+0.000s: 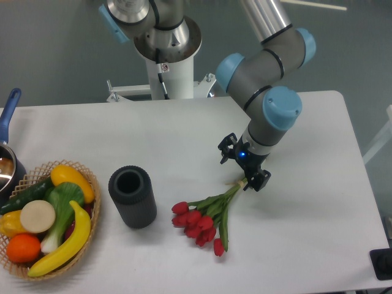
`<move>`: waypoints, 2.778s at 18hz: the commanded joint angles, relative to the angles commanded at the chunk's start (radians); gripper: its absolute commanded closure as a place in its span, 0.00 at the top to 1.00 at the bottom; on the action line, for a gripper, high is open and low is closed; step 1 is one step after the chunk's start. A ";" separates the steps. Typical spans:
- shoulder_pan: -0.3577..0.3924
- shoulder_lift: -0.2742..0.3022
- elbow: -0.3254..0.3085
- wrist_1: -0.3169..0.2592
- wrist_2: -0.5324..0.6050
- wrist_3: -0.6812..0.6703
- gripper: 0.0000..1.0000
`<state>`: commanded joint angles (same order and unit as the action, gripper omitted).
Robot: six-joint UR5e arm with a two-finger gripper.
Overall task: Pick up the flowers from the table
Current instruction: 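Lower the gripper around the tulip stems and close it, then lift the red tulips up off the table toward the black vase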
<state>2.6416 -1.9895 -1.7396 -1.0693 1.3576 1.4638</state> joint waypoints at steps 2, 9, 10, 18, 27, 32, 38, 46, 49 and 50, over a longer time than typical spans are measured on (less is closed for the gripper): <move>-0.002 -0.014 -0.001 0.050 0.000 -0.049 0.99; -0.022 -0.043 -0.001 0.094 0.002 -0.088 0.99; -0.022 -0.046 -0.001 0.095 0.002 -0.088 0.99; -0.037 -0.066 -0.006 0.109 0.023 -0.089 0.99; -0.058 -0.084 -0.011 0.149 0.057 -0.131 0.89; -0.063 -0.083 -0.009 0.149 0.055 -0.137 0.66; -0.064 -0.086 -0.008 0.150 0.058 -0.137 0.46; -0.066 -0.077 -0.009 0.147 0.057 -0.192 0.16; -0.066 -0.074 -0.006 0.149 0.057 -0.195 0.16; -0.066 -0.074 -0.005 0.149 0.057 -0.195 0.16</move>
<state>2.5756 -2.0632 -1.7442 -0.9204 1.4143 1.2686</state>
